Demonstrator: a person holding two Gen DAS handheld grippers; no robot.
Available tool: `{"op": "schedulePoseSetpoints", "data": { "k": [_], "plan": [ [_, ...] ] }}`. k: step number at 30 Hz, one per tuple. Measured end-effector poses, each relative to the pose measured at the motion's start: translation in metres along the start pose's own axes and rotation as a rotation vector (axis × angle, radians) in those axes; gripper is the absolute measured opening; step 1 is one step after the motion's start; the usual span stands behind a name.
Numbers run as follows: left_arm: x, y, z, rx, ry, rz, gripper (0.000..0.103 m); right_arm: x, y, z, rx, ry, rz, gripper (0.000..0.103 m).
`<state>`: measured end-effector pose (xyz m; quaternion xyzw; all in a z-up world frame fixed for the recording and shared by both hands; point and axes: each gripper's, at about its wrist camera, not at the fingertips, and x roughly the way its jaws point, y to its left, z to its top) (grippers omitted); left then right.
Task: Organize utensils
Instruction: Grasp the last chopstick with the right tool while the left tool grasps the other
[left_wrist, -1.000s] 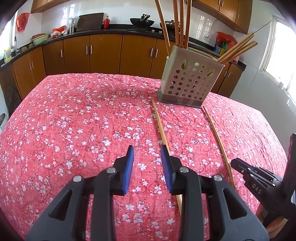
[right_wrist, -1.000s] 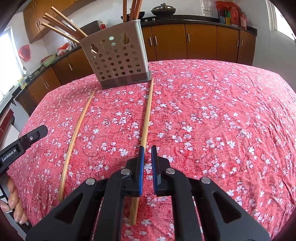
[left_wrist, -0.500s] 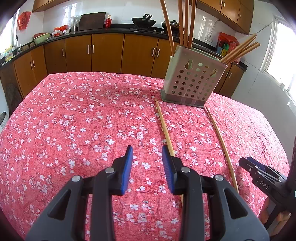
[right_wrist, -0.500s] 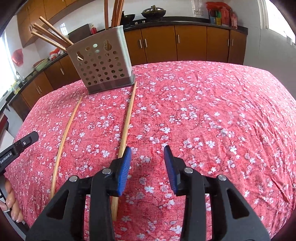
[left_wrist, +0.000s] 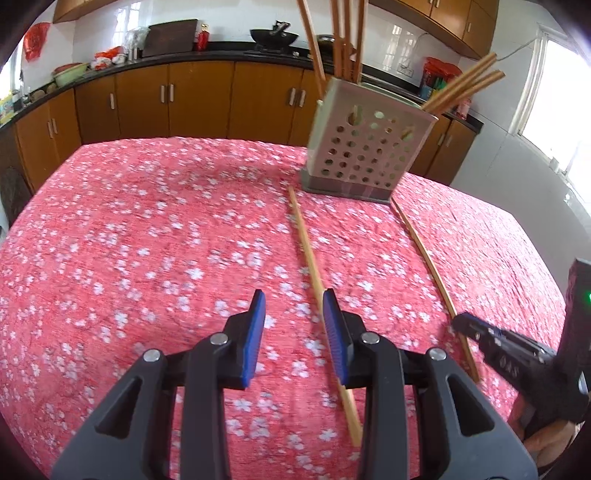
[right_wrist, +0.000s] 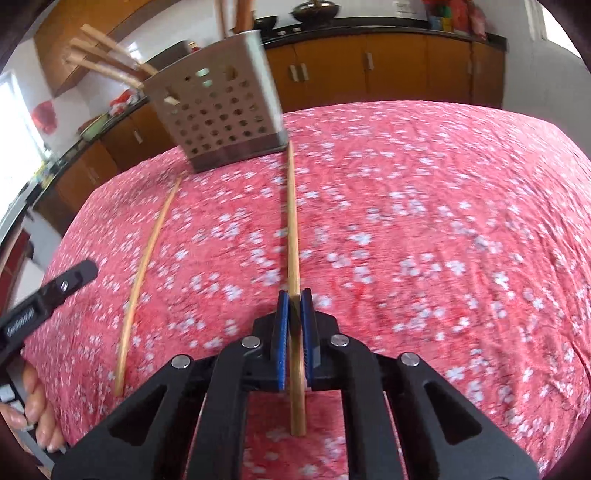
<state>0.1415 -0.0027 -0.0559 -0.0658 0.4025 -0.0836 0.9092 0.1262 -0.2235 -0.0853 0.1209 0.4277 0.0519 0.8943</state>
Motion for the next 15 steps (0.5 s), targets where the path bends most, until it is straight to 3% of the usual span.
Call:
{"op": "schedulePoseSetpoints", "data": {
  "k": [6, 11, 15],
  "plan": [
    [0.016, -0.024, -0.007, 0.057, 0.063, -0.034, 0.030, -0.002, -0.022, 0.005, 0.060, -0.008, -0.039, 0.008],
    [0.034, -0.037, -0.016, 0.104, 0.123, 0.023, 0.012, -0.002, -0.022, 0.005, 0.046, -0.004, -0.030, 0.008],
    [0.035, -0.028, -0.011, 0.098, 0.109, 0.081, 0.008, 0.000, -0.020, 0.009, 0.024, -0.001, -0.028, 0.008]
  ]
}}
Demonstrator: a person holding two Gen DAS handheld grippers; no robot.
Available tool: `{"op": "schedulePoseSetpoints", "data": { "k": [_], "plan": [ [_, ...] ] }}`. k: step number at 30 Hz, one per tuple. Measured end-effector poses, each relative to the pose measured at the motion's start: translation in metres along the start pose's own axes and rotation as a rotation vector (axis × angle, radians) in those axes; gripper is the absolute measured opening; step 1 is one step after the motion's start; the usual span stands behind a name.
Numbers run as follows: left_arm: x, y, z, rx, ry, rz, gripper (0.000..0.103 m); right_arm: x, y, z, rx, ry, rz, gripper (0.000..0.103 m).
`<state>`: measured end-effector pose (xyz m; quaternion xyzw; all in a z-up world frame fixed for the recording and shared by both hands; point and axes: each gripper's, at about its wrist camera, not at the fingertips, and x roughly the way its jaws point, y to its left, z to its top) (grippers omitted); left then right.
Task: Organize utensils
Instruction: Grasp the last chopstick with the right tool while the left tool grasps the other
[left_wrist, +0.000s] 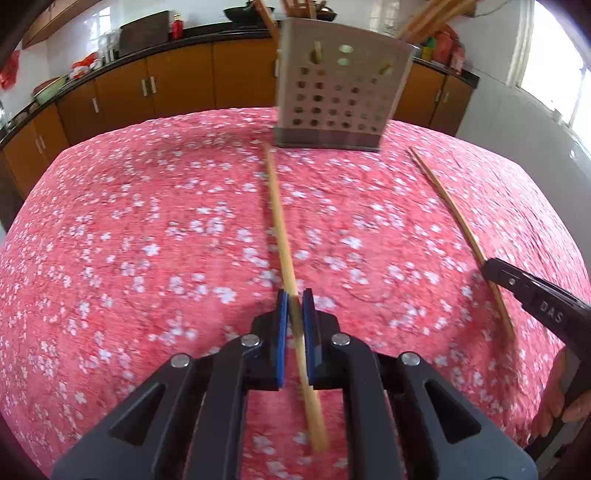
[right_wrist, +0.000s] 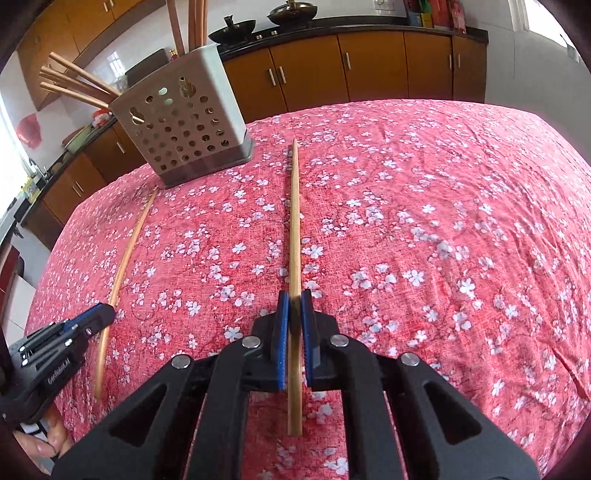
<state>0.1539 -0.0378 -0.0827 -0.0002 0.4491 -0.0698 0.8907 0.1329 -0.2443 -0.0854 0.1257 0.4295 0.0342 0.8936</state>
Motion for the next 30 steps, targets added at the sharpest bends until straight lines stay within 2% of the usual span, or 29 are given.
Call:
{"op": "schedulePoseSetpoints", "data": {
  "k": [11, 15, 18, 21, 30],
  "plan": [
    [0.016, 0.077, 0.028, -0.092, -0.003, 0.131, 0.010, 0.029, -0.002, 0.036, -0.060, -0.006, -0.094, 0.008],
    [0.021, 0.092, 0.035, -0.108, -0.016, 0.126, 0.019, 0.037, -0.007, 0.045, -0.068, -0.015, -0.123, 0.008],
    [0.026, 0.097, 0.038, -0.102, -0.031, 0.115, 0.029, 0.043, -0.006, 0.050, -0.092, -0.024, -0.143, 0.008],
    [0.027, 0.094, 0.038, -0.095, -0.044, 0.098, 0.034, 0.046, -0.005, 0.051, -0.113, -0.033, -0.152, 0.009],
    [0.023, 0.095, 0.038, -0.120, -0.051, 0.065, 0.034, 0.051, -0.012, 0.053, -0.093, -0.033, -0.128, 0.009]
  ]
}}
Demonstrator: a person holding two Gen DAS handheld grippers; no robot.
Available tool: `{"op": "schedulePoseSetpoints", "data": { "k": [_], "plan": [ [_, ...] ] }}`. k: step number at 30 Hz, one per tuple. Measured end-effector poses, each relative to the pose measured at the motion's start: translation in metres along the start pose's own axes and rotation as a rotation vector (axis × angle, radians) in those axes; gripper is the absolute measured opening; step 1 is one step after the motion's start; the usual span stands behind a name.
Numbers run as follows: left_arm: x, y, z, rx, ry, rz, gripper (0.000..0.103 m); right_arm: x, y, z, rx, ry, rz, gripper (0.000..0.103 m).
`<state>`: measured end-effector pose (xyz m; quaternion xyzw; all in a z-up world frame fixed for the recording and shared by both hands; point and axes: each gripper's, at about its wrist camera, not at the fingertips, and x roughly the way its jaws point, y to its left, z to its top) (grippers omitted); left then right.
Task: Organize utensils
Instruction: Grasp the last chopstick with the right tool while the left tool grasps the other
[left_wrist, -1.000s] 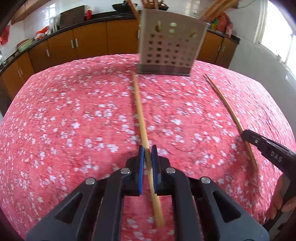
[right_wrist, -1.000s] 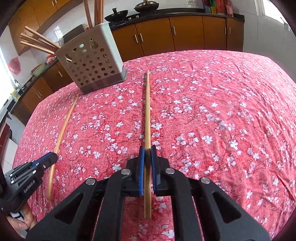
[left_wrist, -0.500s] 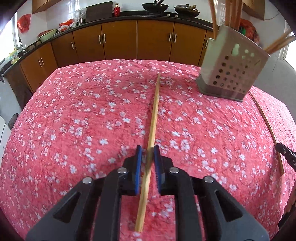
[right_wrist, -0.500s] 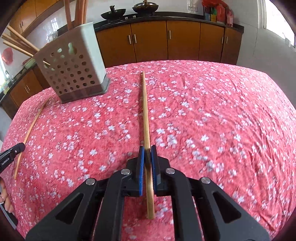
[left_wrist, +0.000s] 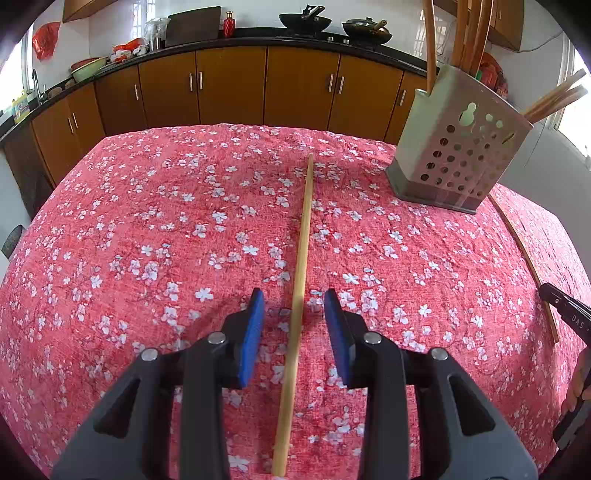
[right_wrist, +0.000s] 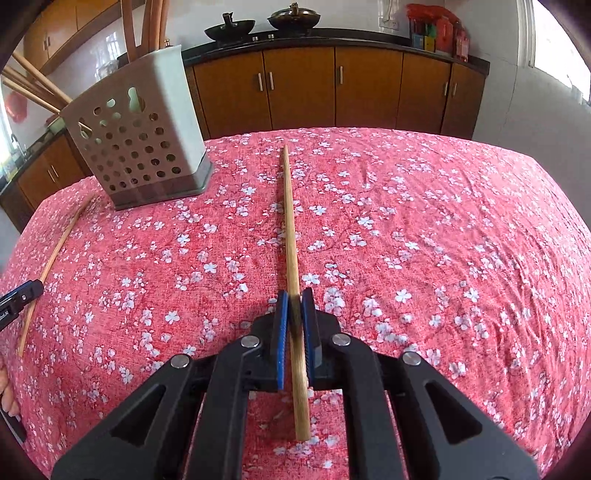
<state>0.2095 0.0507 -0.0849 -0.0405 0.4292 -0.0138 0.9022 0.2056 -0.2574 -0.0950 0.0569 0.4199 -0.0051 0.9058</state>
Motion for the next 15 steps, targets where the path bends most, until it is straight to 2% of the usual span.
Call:
{"op": "schedulePoseSetpoints", "data": {
  "k": [5, 7, 12, 15],
  "plan": [
    [-0.005, -0.001, -0.003, 0.012, 0.001, -0.007, 0.032, -0.004, -0.003, -0.003, 0.007, -0.001, 0.007, 0.009],
    [-0.007, -0.006, -0.006, 0.047, 0.006, -0.015, 0.026, -0.006, -0.005, -0.006, 0.011, -0.001, 0.016, 0.009],
    [-0.011, -0.015, -0.012, 0.103, 0.012, -0.016, 0.022, -0.012, -0.004, -0.011, 0.018, -0.001, 0.027, 0.009],
    [-0.012, -0.014, -0.013, 0.105, 0.014, -0.003, 0.015, -0.012, -0.004, -0.012, 0.017, -0.001, 0.027, 0.009]
  ]
}}
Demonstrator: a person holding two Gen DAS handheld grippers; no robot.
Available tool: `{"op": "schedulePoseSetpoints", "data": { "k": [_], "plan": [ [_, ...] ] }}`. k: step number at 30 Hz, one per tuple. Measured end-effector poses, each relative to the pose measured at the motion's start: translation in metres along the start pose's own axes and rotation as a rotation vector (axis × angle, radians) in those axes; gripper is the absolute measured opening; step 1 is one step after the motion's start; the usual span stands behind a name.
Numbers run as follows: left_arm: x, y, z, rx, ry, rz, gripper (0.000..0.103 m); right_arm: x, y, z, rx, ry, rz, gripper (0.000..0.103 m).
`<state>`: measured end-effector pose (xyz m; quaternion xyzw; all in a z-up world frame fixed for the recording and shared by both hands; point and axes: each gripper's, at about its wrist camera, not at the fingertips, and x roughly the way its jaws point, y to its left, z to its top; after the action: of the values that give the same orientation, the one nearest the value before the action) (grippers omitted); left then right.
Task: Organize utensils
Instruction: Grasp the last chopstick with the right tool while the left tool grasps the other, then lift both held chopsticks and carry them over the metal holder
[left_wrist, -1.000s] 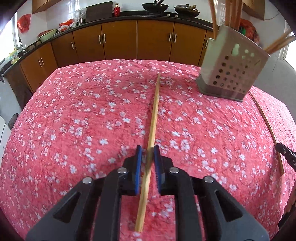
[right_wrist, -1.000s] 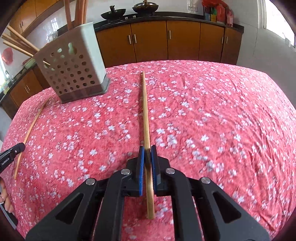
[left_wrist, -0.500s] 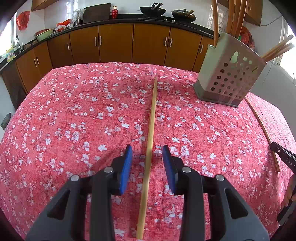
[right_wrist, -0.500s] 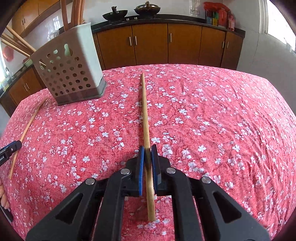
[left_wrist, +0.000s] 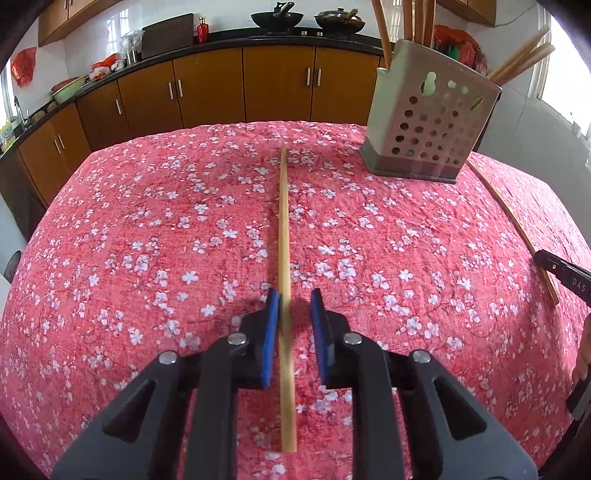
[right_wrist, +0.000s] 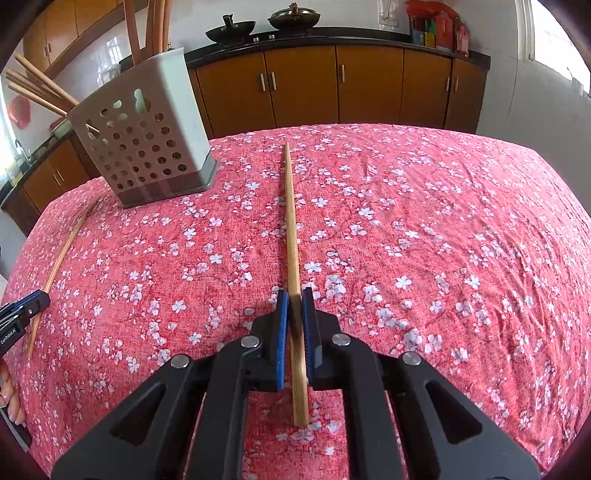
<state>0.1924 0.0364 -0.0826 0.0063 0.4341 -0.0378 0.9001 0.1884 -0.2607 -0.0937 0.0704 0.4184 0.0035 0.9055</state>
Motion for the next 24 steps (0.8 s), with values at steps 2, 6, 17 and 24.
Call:
{"op": "schedulePoseSetpoints", "data": {
  "k": [2, 6, 17, 24],
  "plan": [
    [-0.001, 0.003, -0.001, -0.004, 0.001, 0.007, 0.009, -0.002, -0.001, -0.001, 0.001, -0.001, 0.004, 0.008],
    [-0.005, 0.005, -0.006, 0.006, 0.001, 0.014, 0.008, -0.005, -0.002, -0.003, 0.001, -0.001, 0.004, 0.008],
    [-0.013, 0.004, -0.009, 0.006, 0.005, 0.036, 0.008, -0.018, -0.004, -0.007, -0.013, -0.008, -0.004, 0.008],
    [-0.058, 0.004, 0.011, -0.008, -0.130, 0.001, 0.008, -0.068, -0.015, 0.009, 0.016, -0.165, 0.008, 0.008]
  ]
}}
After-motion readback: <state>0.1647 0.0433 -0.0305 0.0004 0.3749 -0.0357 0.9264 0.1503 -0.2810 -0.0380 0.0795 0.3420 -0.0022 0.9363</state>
